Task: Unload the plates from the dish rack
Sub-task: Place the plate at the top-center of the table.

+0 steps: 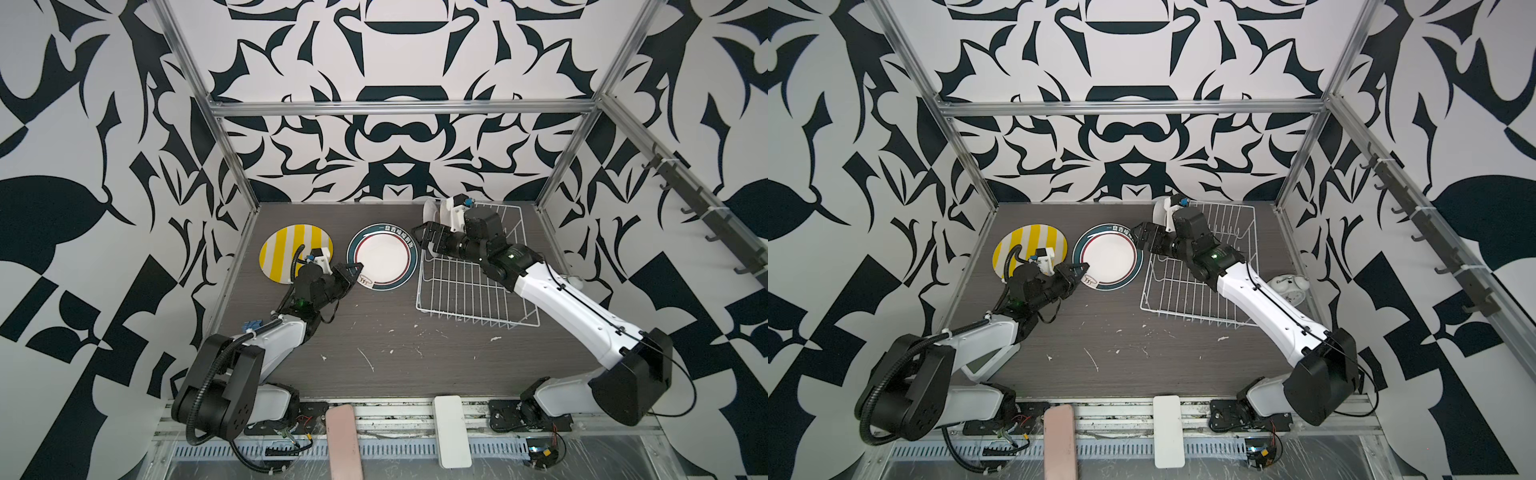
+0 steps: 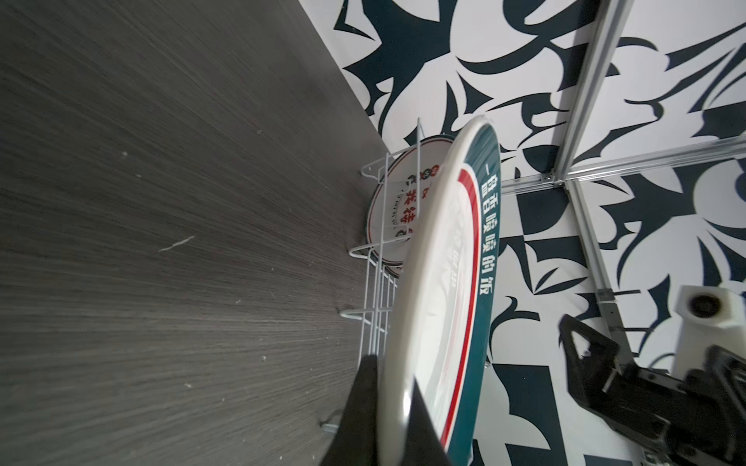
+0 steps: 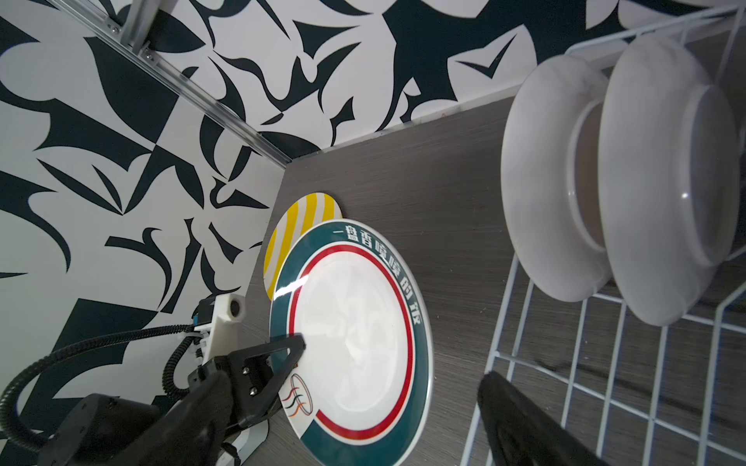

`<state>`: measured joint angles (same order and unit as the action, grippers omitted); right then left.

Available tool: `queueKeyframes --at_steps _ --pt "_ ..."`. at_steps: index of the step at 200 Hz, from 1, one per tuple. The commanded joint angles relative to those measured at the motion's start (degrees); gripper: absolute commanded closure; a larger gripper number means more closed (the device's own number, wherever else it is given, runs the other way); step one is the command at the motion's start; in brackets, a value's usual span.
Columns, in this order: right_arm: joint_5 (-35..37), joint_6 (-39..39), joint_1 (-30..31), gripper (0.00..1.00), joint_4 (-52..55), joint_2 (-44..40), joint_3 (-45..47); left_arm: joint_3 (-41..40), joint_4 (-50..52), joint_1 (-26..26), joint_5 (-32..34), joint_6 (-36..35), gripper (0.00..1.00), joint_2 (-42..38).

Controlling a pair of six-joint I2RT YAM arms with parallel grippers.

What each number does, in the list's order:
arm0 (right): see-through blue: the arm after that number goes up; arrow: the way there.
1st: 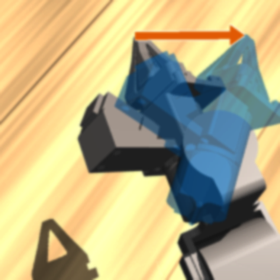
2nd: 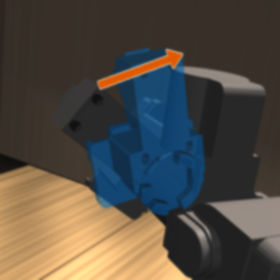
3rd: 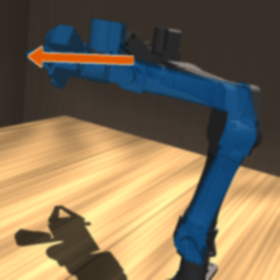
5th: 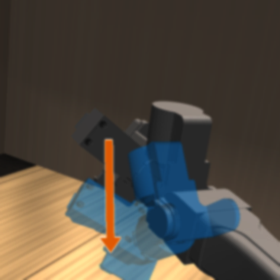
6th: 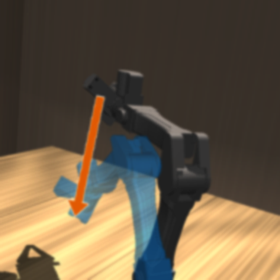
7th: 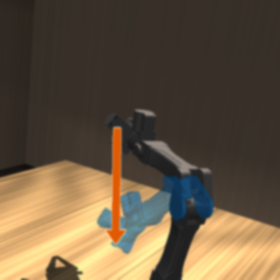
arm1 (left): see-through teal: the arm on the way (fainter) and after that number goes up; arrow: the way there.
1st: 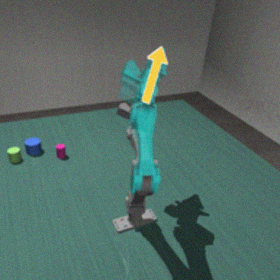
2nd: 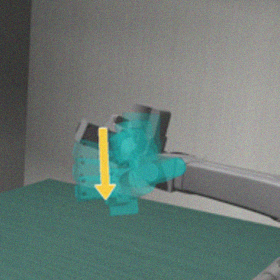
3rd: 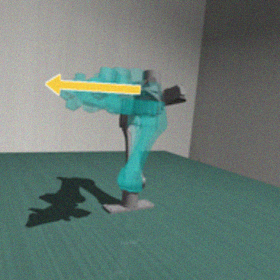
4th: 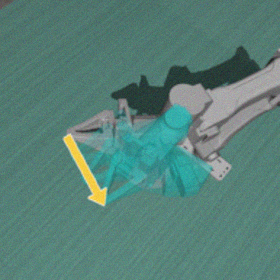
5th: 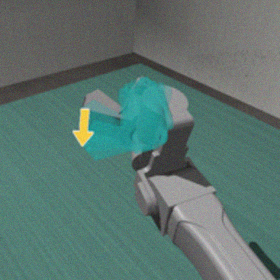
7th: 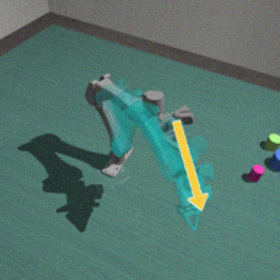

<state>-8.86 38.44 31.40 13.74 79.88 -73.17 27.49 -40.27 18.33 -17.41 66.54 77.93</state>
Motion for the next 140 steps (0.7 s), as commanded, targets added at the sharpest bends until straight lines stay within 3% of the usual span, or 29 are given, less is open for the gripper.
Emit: queueKeyframes --at_steps 1,73,103,140 --pt "3.1 -3.8 -0.4 0.01 1.7 -1.8 -2.7 4.4 -0.3 -1.4 0.9 -1.7 1.0 1.8" --pt "10.3 -10.7 -1.0 0.01 6.7 -1.2 -3.7 12.0 1.2 -3.5 0.4 -2.8 1.0 13.5" --pt "12.8 -13.6 -1.1 0.01 8.2 -1.0 -4.4 17.0 10.2 -3.6 2.5 -6.5 1.0 16.5" --pt "14.2 -16.1 -1.5 0.01 9.0 -0.9 -4.4 20.1 11.2 -3.6 2.6 -6.9 1.0 20.6"
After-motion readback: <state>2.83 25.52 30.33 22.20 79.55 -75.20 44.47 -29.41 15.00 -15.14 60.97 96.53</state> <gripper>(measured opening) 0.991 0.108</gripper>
